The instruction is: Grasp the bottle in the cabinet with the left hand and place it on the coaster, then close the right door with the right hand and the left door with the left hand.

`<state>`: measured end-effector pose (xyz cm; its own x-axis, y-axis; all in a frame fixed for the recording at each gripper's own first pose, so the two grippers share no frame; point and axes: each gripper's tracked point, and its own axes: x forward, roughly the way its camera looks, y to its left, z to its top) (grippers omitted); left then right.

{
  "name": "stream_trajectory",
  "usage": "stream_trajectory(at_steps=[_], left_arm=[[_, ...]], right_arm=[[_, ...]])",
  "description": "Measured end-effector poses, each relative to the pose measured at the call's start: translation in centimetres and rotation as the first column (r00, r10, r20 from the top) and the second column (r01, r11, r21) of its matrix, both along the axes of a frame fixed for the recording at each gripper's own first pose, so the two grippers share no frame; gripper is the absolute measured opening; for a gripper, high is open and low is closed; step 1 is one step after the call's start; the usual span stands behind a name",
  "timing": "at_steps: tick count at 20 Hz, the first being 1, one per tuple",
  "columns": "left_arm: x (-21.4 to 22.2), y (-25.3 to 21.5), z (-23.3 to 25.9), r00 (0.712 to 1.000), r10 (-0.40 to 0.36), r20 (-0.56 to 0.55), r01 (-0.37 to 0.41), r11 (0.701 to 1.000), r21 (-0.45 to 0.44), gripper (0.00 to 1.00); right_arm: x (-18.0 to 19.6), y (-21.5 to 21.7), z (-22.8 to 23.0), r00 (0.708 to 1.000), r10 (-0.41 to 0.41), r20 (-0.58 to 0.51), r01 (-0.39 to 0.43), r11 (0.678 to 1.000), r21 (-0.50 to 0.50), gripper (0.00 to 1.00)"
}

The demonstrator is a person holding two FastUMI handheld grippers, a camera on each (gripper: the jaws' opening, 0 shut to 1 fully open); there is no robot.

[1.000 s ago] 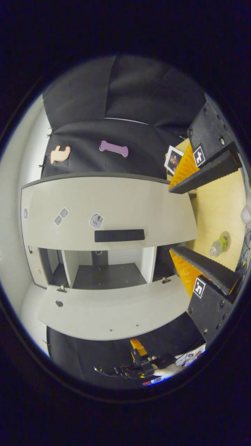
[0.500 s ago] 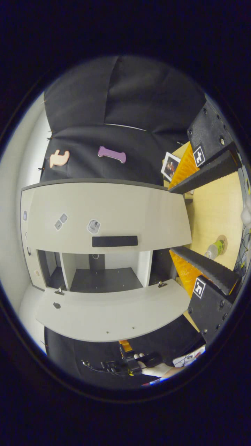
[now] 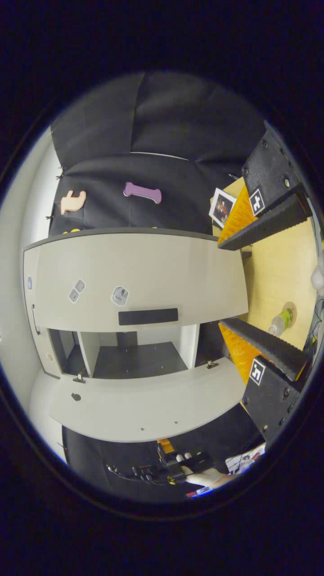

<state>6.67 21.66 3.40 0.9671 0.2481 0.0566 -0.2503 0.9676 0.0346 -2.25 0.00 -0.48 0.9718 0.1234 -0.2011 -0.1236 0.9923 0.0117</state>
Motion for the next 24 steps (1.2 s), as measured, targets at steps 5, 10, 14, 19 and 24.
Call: stream_trajectory(at_steps=[5,10,14,19,24], left_arm=[[1.1,-5.7,-0.1,0.994,-0.106,-0.01,0.105,0.994,-0.028,0.84],[2.9,-10.8,-0.7,0.978,-0.205,-0.037,0.2,0.975,-0.098,0.94],[3.2,-12.2,-1.5,0.972,-0.225,-0.07,0.216,0.969,-0.121,1.0],[2.5,-12.8,-2.4,0.971,-0.218,-0.094,0.213,0.975,-0.064,0.96],[1.3,-15.0,-3.2,0.96,-0.256,-0.113,0.249,0.966,-0.068,0.96]], right_arm=[[1.2,-1.9,-0.4,1.0,0.001,-0.009,-0.001,1.0,0.015,1.0],[1.6,-2.9,-0.7,1.0,-0.001,-0.014,0.001,1.0,0.017,1.0],[2.0,-3.3,0.0,1.0,-0.016,0.002,0.016,1.0,0.019,0.99],[2.0,-3.0,0.4,1.0,-0.02,0.005,0.02,1.0,0.012,1.0],[1.1,-1.7,0.3,1.0,-0.012,0.006,0.012,1.0,0.015,1.0]])
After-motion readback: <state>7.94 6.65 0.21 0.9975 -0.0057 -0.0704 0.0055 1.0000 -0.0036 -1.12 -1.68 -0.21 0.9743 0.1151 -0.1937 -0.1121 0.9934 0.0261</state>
